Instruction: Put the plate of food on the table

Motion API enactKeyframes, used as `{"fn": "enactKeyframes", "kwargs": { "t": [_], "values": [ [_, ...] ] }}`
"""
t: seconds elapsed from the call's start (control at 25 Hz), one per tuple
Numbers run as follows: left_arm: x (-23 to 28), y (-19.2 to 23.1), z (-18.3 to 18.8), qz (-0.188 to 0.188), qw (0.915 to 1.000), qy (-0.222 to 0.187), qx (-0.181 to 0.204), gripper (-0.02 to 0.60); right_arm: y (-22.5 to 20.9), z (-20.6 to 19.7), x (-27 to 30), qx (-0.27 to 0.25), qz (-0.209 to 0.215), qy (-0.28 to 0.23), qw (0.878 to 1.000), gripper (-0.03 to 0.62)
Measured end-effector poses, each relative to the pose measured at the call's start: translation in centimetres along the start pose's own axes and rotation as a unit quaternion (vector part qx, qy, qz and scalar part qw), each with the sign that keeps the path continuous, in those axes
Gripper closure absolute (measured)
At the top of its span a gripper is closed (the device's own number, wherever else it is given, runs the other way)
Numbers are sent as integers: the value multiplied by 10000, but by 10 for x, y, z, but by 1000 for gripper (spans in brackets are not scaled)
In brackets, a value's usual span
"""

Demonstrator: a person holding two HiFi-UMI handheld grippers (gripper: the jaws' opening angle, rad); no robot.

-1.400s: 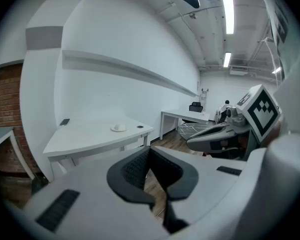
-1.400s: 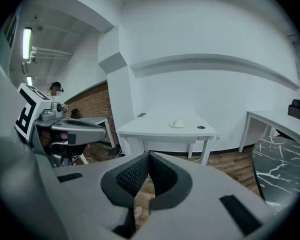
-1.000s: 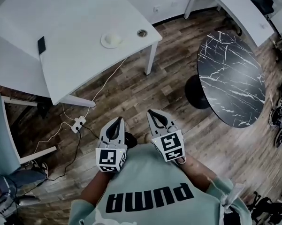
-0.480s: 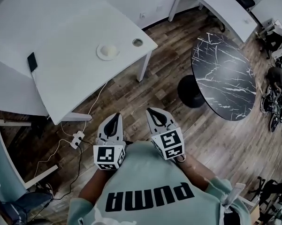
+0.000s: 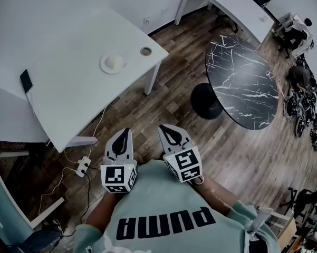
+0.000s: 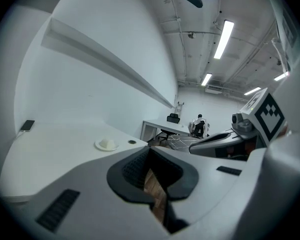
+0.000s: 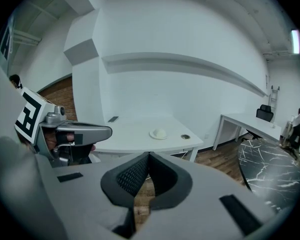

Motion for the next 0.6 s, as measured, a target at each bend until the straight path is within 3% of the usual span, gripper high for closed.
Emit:
{"fn": "enactKeyframes", "kwargs": {
  "t": [0.28,0.6],
  "values": [
    [14,-4,6,92,9999,124,38,575,-17,2,6,61,100,-57,9999,586],
    [45,-20,29,481,9985,208,130,575,-67,14,20,140,465,-250,9985,586]
  ]
}}
Point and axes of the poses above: the fingertips, and each gripper's own axes: x forward along the fingers, y to its left, z out of its top, the point moved 6 cm from there along -x, backward along the fingers, and after that the axes turned 12 degrees about y, right-handed, at the moved point
